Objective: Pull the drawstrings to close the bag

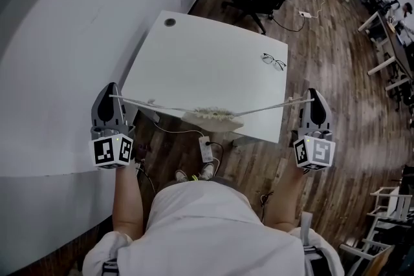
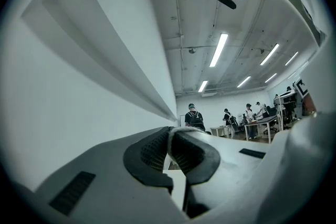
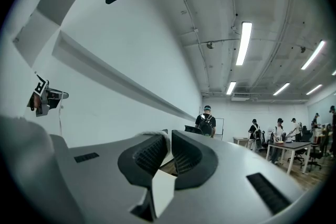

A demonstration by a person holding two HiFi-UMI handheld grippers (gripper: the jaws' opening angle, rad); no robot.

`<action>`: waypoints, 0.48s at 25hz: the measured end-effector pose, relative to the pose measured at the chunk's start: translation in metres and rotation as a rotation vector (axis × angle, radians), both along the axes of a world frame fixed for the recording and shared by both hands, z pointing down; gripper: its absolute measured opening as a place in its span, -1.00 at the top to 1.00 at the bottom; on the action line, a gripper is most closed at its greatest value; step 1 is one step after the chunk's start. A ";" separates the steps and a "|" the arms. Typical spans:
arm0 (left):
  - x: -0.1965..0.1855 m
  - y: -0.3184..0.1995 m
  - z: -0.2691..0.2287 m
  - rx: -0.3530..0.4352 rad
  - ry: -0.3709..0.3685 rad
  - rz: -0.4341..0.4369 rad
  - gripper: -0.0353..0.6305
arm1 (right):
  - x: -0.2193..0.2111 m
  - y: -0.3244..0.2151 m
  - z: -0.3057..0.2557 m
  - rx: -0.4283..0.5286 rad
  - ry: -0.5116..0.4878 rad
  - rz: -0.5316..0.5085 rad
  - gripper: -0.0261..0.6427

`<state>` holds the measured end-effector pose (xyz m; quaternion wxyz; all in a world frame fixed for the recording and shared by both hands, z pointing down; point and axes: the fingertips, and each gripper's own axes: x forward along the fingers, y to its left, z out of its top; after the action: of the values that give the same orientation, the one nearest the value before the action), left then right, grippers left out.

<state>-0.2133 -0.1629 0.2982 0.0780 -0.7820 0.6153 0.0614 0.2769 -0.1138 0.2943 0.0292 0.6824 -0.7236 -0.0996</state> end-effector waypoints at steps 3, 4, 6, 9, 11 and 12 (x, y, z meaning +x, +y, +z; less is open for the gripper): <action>0.011 0.003 0.001 0.001 0.006 0.019 0.84 | 0.007 0.006 -0.005 0.001 -0.004 -0.001 0.79; 0.014 0.004 0.001 0.001 0.003 0.025 0.84 | 0.008 0.008 -0.006 0.001 -0.006 0.000 0.79; 0.018 0.006 0.002 0.000 0.000 0.032 0.84 | 0.009 0.011 -0.008 0.002 -0.006 0.000 0.79; 0.024 0.010 0.004 0.004 0.000 0.030 0.84 | 0.012 0.012 -0.005 -0.001 -0.006 -0.008 0.79; 0.029 0.014 0.002 0.002 -0.019 0.029 0.84 | 0.014 0.012 -0.003 -0.006 -0.008 -0.013 0.79; 0.030 0.015 0.001 0.002 -0.027 0.031 0.84 | 0.014 0.012 -0.002 -0.007 -0.009 -0.015 0.79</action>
<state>-0.1832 -0.1475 0.2993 0.0861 -0.7923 0.6018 0.0525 0.2906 -0.1021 0.2919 0.0277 0.6773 -0.7292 -0.0940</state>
